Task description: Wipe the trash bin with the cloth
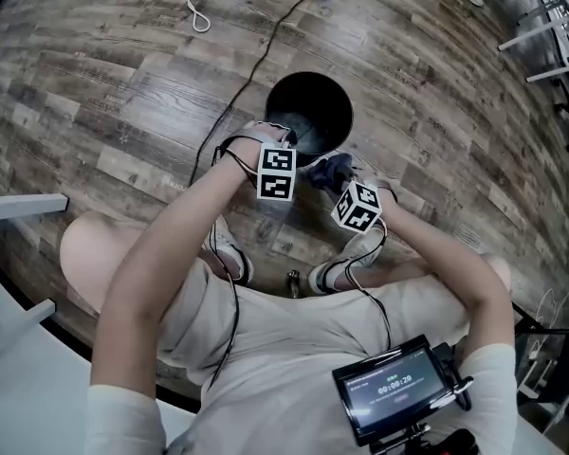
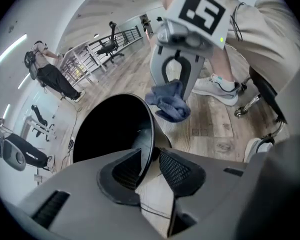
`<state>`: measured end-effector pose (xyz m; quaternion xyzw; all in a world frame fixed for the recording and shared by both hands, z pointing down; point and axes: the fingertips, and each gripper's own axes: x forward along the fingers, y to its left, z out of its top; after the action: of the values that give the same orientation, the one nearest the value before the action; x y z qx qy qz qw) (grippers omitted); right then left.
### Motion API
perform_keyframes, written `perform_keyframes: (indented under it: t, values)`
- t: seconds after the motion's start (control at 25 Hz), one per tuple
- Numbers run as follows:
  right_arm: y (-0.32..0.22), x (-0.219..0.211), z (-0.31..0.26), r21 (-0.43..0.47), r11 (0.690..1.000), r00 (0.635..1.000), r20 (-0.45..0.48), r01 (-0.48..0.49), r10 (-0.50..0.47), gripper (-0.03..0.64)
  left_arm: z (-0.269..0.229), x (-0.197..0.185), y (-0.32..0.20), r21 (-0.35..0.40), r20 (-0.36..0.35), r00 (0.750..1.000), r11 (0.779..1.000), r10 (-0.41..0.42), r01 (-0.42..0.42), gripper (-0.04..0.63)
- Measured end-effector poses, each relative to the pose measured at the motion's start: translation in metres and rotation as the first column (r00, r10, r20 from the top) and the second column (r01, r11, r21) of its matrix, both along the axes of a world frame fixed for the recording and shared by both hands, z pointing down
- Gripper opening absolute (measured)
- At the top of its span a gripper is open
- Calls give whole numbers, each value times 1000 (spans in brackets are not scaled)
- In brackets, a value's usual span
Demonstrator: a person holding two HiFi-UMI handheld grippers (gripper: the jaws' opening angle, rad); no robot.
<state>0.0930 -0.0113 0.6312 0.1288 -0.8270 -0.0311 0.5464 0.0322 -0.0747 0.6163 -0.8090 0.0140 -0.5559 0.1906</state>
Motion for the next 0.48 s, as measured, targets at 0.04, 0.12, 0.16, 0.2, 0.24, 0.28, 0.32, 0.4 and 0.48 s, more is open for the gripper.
perform_keyframes:
  t: [0.04, 0.12, 0.16, 0.2, 0.24, 0.28, 0.32, 0.4, 0.48]
  values:
    - [-1, -2, -12, 18, 1000, 1000, 16, -5, 5, 64, 3, -2, 0, 11, 11, 1000, 1000, 3, -3, 117]
    - [-6, -6, -33, 52, 998, 999, 49, -23, 21, 64, 6, -4, 0, 33, 30, 999, 999, 14, -15, 117]
    - [-10, -8, -42, 65, 997, 997, 65, -36, 32, 64, 7, -4, 0, 39, 36, 999, 999, 19, -21, 115]
    - [-14, -11, -49, 76, 996, 996, 81, -51, 45, 64, 7, -4, 0, 38, 39, 999, 999, 22, -23, 113]
    - [-19, -13, -54, 83, 994, 994, 95, -65, 57, 64, 7, -4, 0, 32, 39, 999, 999, 23, -24, 110]
    - [-24, -16, -56, 87, 993, 992, 106, -78, 68, 64, 6, -3, 0, 25, 37, 999, 999, 24, -25, 109]
    - [-27, -18, -56, 88, 992, 991, 113, -86, 75, 64, 6, -3, 1, 17, 35, 999, 999, 27, -27, 107]
    - [-32, -23, -51, 82, 993, 991, 112, -85, 75, 64, 6, -1, 3, 1, 29, 999, 999, 37, -37, 102]
    - [-33, -26, -44, 69, 995, 992, 109, -71, 63, 64, 5, 0, 6, -7, 21, 998, 999, 52, -52, 96]
